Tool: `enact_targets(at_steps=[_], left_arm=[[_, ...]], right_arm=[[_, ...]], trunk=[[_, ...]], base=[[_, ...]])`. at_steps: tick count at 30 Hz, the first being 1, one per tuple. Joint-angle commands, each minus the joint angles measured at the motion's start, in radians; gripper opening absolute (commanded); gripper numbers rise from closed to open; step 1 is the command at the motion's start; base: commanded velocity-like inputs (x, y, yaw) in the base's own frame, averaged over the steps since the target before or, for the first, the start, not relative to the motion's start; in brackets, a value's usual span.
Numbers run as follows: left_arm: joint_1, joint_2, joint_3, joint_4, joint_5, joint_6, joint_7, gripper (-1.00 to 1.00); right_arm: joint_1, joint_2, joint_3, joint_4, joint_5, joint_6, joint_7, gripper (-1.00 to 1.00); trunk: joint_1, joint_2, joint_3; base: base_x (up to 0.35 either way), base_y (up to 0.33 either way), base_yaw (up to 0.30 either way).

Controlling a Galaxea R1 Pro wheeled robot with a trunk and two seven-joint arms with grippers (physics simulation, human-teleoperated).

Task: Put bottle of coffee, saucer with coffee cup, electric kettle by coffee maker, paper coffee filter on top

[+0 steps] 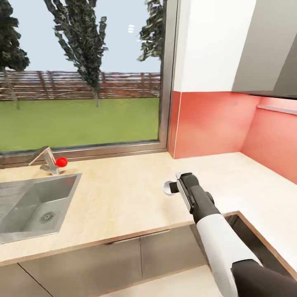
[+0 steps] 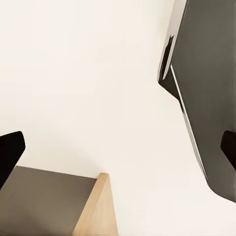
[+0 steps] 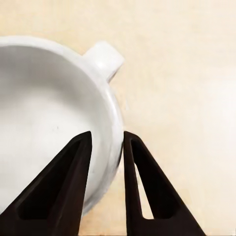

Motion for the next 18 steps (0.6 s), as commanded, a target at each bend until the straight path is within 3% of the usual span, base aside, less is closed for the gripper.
enact_targets(at_steps=[1, 8, 18], left_arm=[[0.000, 0.000, 0.006, -0.002, -0.003, -0.001, 0.000, 1.00], [0.000, 0.000, 0.006, -0.002, -0.002, 0.000, 0.002, 1.00], [0.000, -0.001, 0.007, -0.002, 0.000, 0.002, 0.000, 1.00]], right_arm=[[-0.001, 0.000, 0.001, 0.000, 0.006, 0.005, 0.003, -1.00], [-0.001, 0.000, 0.001, 0.000, 0.006, 0.005, 0.003, -1.00], [-0.001, 0.000, 0.001, 0.000, 0.007, 0.005, 0.003, -1.00]], trunk=[[0.000, -0.002, -0.003], [0.000, -0.002, -0.007], [0.000, -0.002, -0.014]], base=[[-0.266, 0.228, 0.258], [-0.167, 0.225, 0.257], [-0.009, 0.019, 0.257]])
